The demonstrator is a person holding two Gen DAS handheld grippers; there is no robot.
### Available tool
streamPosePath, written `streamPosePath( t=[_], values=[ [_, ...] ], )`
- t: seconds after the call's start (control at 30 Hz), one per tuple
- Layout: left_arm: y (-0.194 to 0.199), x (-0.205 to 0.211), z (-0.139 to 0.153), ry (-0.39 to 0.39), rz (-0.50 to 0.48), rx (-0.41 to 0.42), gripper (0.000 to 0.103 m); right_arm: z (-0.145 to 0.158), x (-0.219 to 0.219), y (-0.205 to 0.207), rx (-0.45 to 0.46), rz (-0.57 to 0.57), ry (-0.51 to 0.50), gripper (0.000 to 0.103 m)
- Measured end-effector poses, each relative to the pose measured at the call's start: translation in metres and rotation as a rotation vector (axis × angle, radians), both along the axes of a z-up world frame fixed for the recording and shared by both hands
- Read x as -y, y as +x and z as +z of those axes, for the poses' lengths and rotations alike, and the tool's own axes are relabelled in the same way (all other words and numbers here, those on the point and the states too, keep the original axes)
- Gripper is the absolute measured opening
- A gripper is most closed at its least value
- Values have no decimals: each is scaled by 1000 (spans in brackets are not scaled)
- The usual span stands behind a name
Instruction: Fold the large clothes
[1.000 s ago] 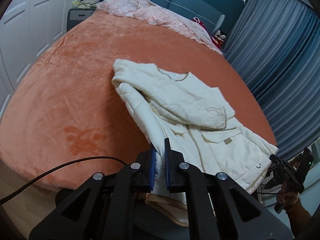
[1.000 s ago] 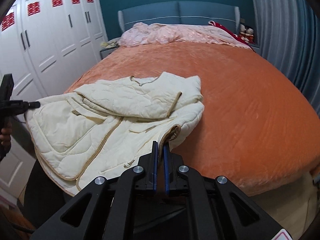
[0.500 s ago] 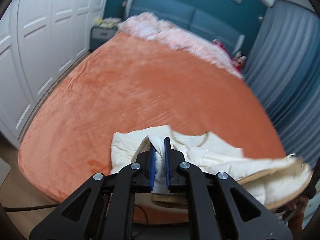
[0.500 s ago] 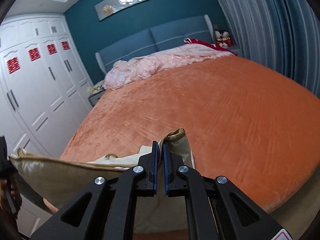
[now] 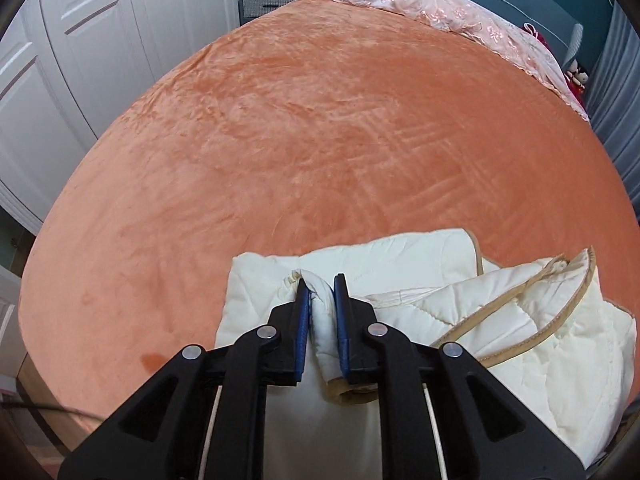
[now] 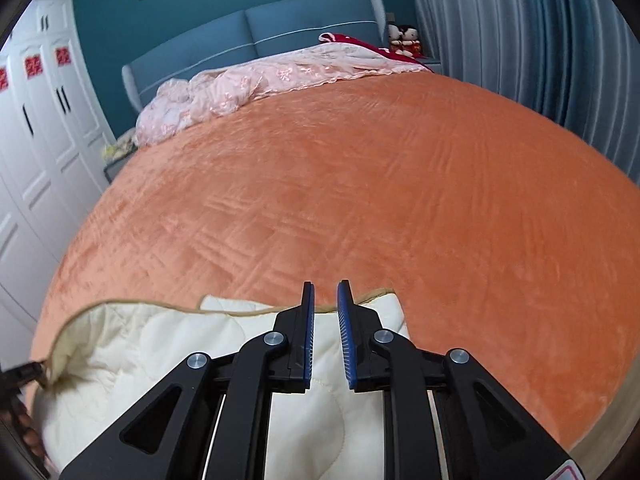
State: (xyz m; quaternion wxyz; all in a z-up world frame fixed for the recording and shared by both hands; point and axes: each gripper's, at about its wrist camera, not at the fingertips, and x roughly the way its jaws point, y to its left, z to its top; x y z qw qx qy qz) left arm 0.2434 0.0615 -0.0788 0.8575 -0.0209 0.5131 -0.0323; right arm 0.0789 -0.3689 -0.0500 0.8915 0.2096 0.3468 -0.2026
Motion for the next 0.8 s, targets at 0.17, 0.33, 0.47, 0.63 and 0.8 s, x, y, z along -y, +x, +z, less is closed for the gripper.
streamPosePath(
  t=[0.17, 0.33, 0.47, 0.63, 0.8],
  values=[
    [-11, -26, 47, -38, 73, 164, 61, 1, -11, -12, 16, 61, 1, 19],
    [-23, -40, 78, 37, 38, 229, 58, -6, -46, -27, -5, 152, 15, 19],
    [-46, -6, 81, 42, -69, 211, 58, -4, -92, -30, -21, 244, -32, 19],
    [-56, 65, 39, 129, -180, 158, 57, -13, -135, -5, -68, 362, -117, 19],
    [-48, 102, -2, 152, -175, 115, 57, -33, -148, 23, -121, 374, -125, 19]
  ],
)
